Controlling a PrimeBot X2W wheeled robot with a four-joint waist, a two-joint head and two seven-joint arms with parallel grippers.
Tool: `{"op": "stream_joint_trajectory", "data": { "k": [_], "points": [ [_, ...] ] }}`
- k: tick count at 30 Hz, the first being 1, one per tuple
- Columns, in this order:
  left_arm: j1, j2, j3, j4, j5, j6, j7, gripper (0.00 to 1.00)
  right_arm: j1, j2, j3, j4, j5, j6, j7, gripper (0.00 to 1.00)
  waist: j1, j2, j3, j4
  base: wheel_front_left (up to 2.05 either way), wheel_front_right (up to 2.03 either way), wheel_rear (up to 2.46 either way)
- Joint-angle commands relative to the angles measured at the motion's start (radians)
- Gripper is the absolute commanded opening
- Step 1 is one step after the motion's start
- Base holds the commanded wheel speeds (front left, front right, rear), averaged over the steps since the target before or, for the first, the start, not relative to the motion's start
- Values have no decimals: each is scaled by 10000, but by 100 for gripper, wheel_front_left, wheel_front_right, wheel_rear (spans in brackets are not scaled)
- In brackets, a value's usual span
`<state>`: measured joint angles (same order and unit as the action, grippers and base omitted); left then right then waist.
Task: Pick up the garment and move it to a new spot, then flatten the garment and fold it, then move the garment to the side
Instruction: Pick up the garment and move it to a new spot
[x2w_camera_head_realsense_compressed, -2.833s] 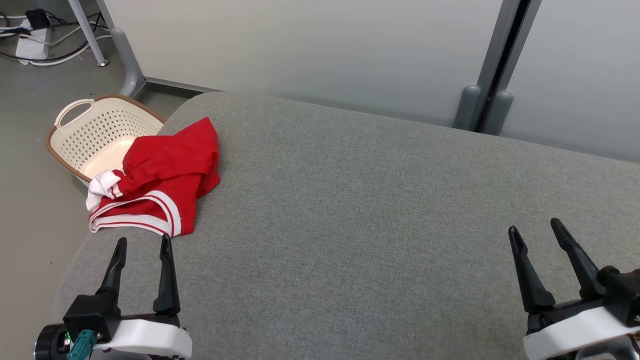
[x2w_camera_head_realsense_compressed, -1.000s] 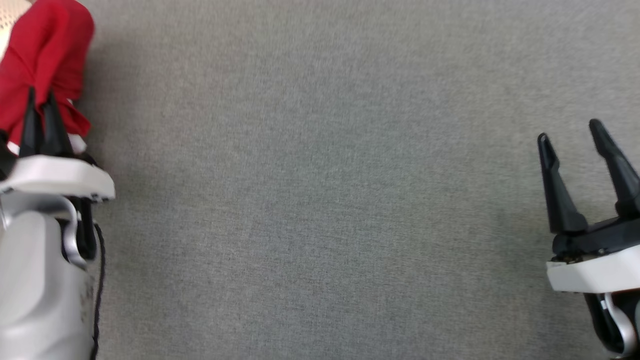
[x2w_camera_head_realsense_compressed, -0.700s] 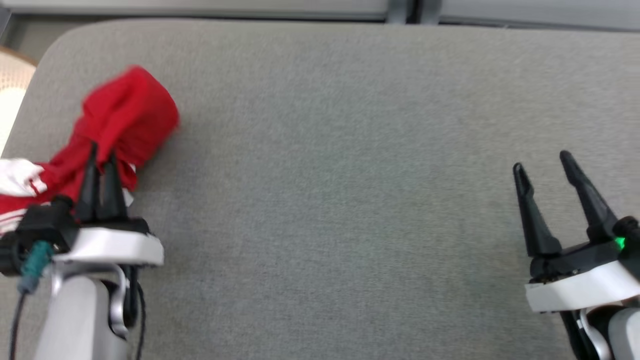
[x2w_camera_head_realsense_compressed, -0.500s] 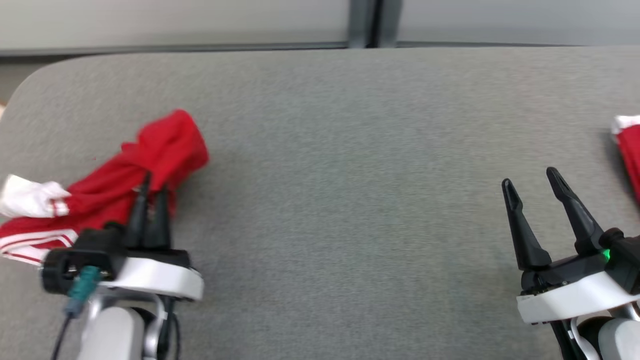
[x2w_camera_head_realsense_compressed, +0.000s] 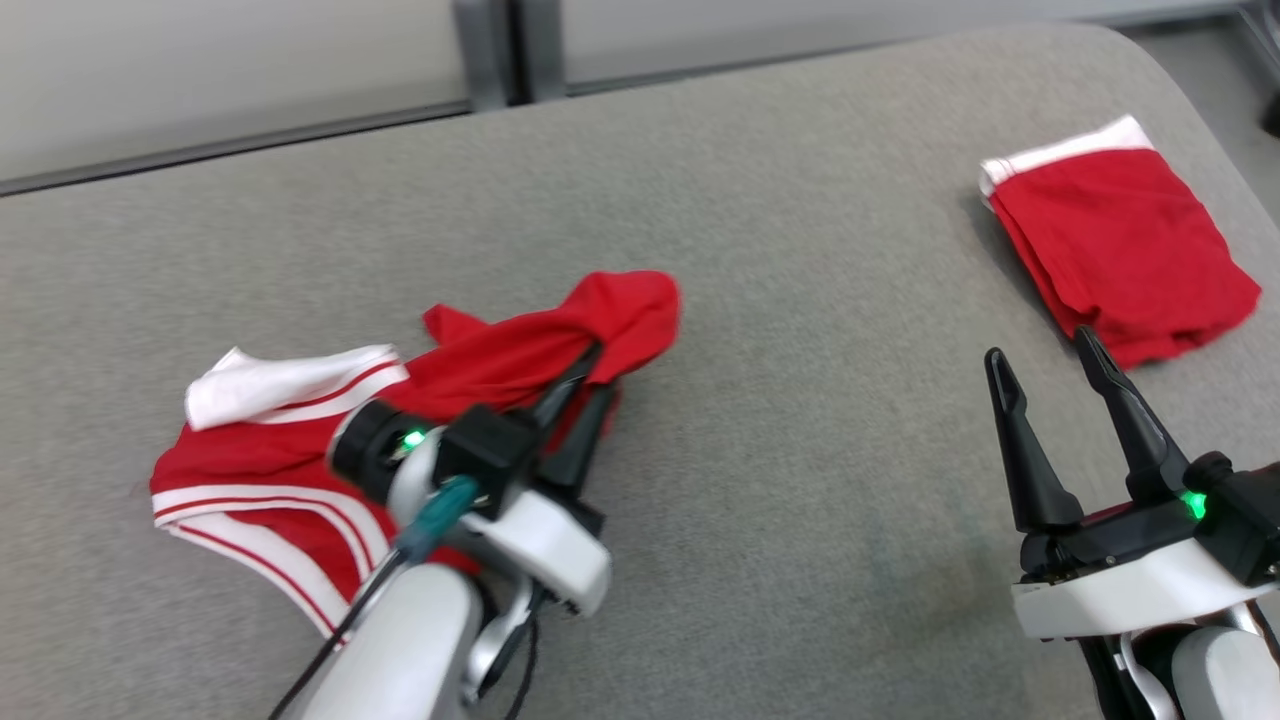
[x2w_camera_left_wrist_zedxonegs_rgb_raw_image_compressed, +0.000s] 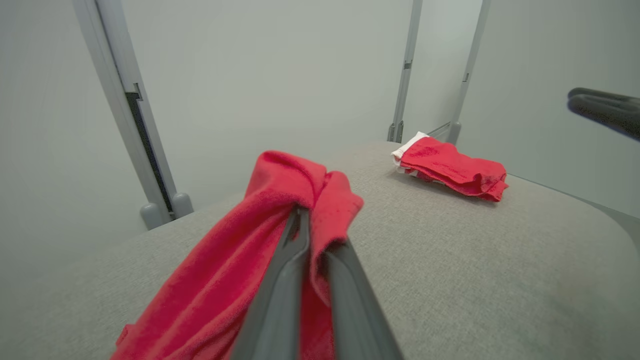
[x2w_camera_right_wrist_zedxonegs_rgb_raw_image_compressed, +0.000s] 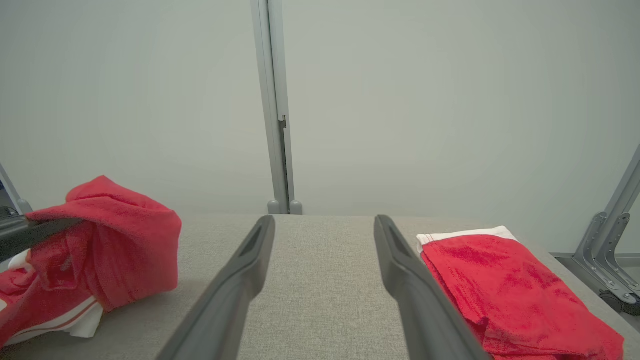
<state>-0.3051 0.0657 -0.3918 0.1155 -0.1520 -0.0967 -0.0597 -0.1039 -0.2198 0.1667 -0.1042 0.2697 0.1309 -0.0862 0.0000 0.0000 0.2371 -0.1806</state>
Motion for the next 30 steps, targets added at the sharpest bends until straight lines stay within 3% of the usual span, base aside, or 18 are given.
{"op": "stream_joint_trajectory", "data": {
  "k": [1, 5, 6, 7, 12, 17, 30],
  "points": [
    [-481, 7, -384, 307, 69, -92, 2, 0, -146, 103, -36, 112, 91, -3, -174, 100, 0, 0, 760, -768, 0, 0, 0],
    [-1234, -62, -1288, 1298, 4, -230, -8, 0, -215, 372, -41, 389, 209, -4, -509, 100, 0, 0, 1299, -1270, 0, 0, 0],
    [-1407, -71, -1440, 1529, -19, -240, -60, 45, -232, 435, -27, 478, 264, -4, -592, 100, 0, 0, 1396, -1352, 0, 0, 0],
    [-1510, -72, -1586, 1764, 2, -255, -63, 100, -258, 478, -4, 553, 281, -4, -671, 100, 0, 0, 1456, -1415, 0, 0, 0],
    [-1749, -79, -1923, 2160, -29, -290, -588, 100, -349, 551, 64, 869, 263, -4, -913, 100, 0, 0, 1432, -1446, 0, 0, 0],
    [-1549, 71, -1750, 1885, -294, -190, -1254, 100, -394, 425, 155, 1104, 201, -4, -1007, 100, 0, 0, 945, -1047, 0, 0, 0],
    [-165, 913, 828, 886, -1510, 1355, -1954, 100, 77, -95, 136, 791, 175, -4, -288, 100, 0, 0, -404, 741, 0, 0, 0]
  ]
}}
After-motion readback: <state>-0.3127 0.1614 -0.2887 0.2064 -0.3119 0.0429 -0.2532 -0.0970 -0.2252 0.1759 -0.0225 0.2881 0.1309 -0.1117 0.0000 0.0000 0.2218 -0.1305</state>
